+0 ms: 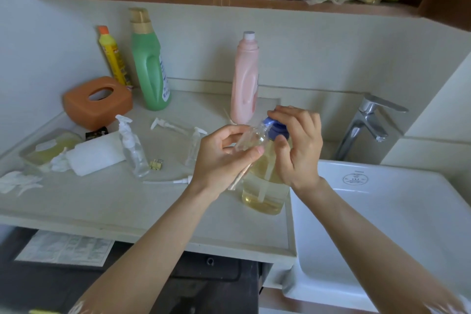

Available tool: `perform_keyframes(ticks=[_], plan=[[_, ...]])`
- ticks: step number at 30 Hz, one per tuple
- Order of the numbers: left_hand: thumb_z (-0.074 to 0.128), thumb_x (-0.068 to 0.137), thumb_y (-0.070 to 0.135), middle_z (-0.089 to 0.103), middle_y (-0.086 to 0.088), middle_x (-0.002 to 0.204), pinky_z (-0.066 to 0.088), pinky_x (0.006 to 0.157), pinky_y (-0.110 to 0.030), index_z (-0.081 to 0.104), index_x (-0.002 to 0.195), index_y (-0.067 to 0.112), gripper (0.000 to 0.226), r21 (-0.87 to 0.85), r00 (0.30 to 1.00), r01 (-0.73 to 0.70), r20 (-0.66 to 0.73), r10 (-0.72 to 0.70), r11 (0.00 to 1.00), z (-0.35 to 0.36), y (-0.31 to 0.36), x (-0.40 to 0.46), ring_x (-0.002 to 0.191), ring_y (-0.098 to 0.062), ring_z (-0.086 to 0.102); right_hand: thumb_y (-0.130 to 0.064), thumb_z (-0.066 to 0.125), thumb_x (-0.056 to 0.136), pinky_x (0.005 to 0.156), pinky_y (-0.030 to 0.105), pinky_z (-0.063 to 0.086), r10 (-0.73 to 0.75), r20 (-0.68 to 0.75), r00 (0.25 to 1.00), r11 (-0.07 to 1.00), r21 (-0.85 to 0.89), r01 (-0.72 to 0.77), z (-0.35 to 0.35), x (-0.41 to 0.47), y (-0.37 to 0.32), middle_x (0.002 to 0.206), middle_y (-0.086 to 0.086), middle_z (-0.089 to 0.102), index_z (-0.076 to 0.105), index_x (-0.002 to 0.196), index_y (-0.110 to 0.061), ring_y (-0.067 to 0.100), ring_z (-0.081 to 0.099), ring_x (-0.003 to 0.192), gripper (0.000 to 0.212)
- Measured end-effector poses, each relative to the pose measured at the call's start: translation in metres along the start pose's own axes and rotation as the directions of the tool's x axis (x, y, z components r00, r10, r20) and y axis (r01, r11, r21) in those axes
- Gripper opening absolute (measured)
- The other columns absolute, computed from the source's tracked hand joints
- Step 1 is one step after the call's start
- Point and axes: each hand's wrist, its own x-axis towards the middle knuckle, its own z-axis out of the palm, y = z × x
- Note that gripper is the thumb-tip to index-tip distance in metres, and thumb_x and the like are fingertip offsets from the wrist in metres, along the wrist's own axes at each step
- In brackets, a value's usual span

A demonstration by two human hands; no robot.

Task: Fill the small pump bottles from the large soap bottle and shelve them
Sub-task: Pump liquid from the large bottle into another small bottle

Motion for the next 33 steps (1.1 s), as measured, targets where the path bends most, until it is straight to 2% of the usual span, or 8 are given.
perform_keyframes(ticks=[4, 7, 9, 14, 18, 26, 30, 33], plan=[[0.08, 0.064, 0.023, 0.075, -0.001, 0.089, 0.053, 0.062, -0.026, 0.069, 0.092, 0.026, 0.03, 0.018, 0.999, 0.041, -0.012, -0.04, 0.999, 0.0, -0.005, -0.001, 0.073, -0.012, 0.069, -0.014, 0.039, 0.077, 0.079, 0.038, 0.04, 0.047, -0.005, 0.999, 0.998, -0.046, -0.047, 0.001, -0.002, -0.003, 0.097, 0.005, 0.068, 0.072, 0.092, -0.005, 0.03, 0.059, 0.086, 0.037], [0.082, 0.067, 0.019, 0.075, -0.002, 0.091, 0.056, 0.065, -0.029, 0.069, 0.095, 0.022, 0.032, 0.031, 0.999, 0.044, -0.008, -0.044, 0.999, -0.001, 0.0, -0.002, 0.073, -0.013, 0.068, -0.015, 0.039, 0.076, 0.075, 0.044, 0.041, 0.044, 0.027, 0.999, 0.997, -0.065, -0.042, -0.003, 0.0, -0.007, 0.098, 0.005, 0.068, 0.073, 0.094, -0.006, 0.031, 0.057, 0.084, 0.039], [0.082, 0.073, 0.012, 0.075, -0.001, 0.088, 0.053, 0.059, -0.024, 0.068, 0.098, 0.02, 0.03, 0.013, 0.999, 0.044, 0.003, -0.044, 0.999, -0.002, 0.007, -0.002, 0.069, -0.012, 0.067, -0.017, 0.039, 0.078, 0.075, 0.045, 0.041, 0.032, 0.064, 0.997, 0.997, -0.069, -0.028, -0.009, 0.006, -0.011, 0.101, 0.006, 0.067, 0.072, 0.098, -0.006, 0.031, 0.057, 0.085, 0.04], [0.073, 0.069, 0.012, 0.074, -0.004, 0.092, 0.054, 0.061, -0.024, 0.066, 0.1, 0.02, 0.033, 0.023, 1.0, 0.0, 0.015, 0.0, 1.0, 0.001, 0.016, -0.002, 0.071, -0.014, 0.066, -0.019, 0.04, 0.085, 0.081, 0.041, 0.044, 0.062, 0.122, 0.991, 0.997, -0.058, -0.055, -0.018, 0.017, -0.017, 0.106, 0.005, 0.067, 0.07, 0.104, -0.006, 0.029, 0.056, 0.091, 0.038], [0.073, 0.067, 0.011, 0.074, -0.007, 0.094, 0.056, 0.067, -0.028, 0.067, 0.101, 0.019, 0.035, 0.026, 1.0, -0.02, 0.013, 0.019, 0.999, 0.0, 0.015, -0.002, 0.075, -0.018, 0.066, -0.017, 0.042, 0.086, 0.092, 0.018, 0.035, 0.065, 0.092, 0.994, 0.997, -0.044, -0.062, -0.017, 0.012, -0.019, 0.11, 0.008, 0.066, 0.068, 0.106, -0.002, 0.029, 0.056, 0.098, 0.037], [0.076, 0.074, -0.006, 0.073, -0.013, 0.101, 0.054, 0.087, -0.047, 0.068, 0.107, 0.013, 0.04, 0.027, 1.0, 0.008, 0.012, -0.008, 1.0, -0.003, 0.003, -0.001, 0.084, -0.024, 0.066, -0.019, 0.041, 0.086, 0.095, 0.026, 0.036, 0.049, -0.019, 0.999, 0.998, -0.027, -0.049, 0.0, -0.004, -0.011, 0.106, 0.013, 0.065, 0.068, 0.1, 0.003, 0.029, 0.054, 0.102, 0.038], [0.078, 0.073, -0.005, 0.072, -0.012, 0.107, 0.053, 0.09, -0.05, 0.068, 0.111, 0.013, 0.043, 0.043, 1.0, 0.022, 0.007, -0.022, 0.999, -0.005, -0.001, -0.001, 0.081, -0.021, 0.064, -0.013, 0.039, 0.082, 0.096, 0.022, 0.035, 0.071, 0.004, 0.997, 0.997, -0.038, -0.071, 0.002, -0.006, -0.01, 0.102, 0.011, 0.066, 0.069, 0.098, 0.002, 0.025, 0.053, 0.1, 0.037], [0.077, 0.074, -0.005, 0.071, -0.009, 0.111, 0.05, 0.096, -0.052, 0.066, 0.118, 0.009, 0.047, 0.023, 1.0, 0.024, 0.016, -0.024, 0.999, -0.005, -0.001, -0.002, 0.093, -0.022, 0.067, -0.013, 0.039, 0.081, 0.094, 0.018, 0.033, 0.083, 0.051, 0.995, 0.996, -0.049, -0.081, -0.004, -0.004, -0.015, 0.104, 0.011, 0.065, 0.069, 0.099, 0.0, 0.021, 0.049, 0.101, 0.038]])
